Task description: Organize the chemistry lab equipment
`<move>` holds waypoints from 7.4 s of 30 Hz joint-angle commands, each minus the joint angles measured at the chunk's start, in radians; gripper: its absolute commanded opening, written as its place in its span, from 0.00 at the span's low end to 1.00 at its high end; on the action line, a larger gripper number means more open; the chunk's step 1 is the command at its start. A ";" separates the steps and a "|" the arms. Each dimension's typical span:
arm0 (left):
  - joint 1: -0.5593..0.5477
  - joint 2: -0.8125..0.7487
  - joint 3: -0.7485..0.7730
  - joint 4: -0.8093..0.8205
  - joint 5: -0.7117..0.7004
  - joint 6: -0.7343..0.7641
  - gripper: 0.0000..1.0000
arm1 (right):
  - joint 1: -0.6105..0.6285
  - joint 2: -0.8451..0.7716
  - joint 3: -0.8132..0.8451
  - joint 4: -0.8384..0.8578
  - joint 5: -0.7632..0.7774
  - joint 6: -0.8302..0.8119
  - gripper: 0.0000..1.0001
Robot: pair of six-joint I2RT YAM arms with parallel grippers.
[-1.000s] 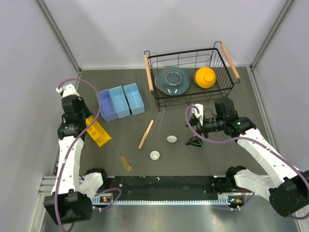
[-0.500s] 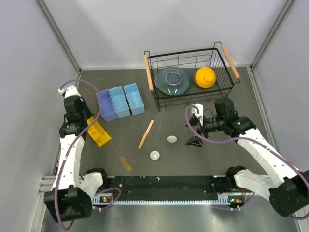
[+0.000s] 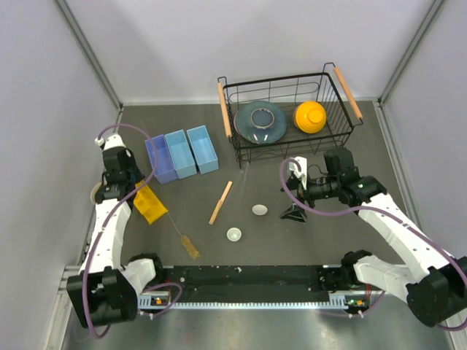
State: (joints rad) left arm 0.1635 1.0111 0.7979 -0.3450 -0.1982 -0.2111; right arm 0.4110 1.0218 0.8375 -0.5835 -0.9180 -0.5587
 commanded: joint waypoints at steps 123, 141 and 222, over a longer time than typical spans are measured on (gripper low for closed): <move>-0.920 0.722 0.258 -0.074 0.006 -0.235 0.39 | -0.262 0.132 -0.021 0.027 0.001 -0.087 0.99; -0.943 0.702 0.204 -0.074 -0.027 -0.343 0.19 | -0.262 0.121 -0.025 0.027 -0.005 -0.090 0.99; -1.210 0.305 0.028 0.624 0.034 -0.554 0.78 | -0.202 0.208 -0.222 0.927 -0.156 1.145 0.13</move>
State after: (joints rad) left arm -1.0424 1.4590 0.8631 0.2810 -0.1200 -0.8227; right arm 0.1993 1.2648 0.5594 0.3473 -1.0569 0.6521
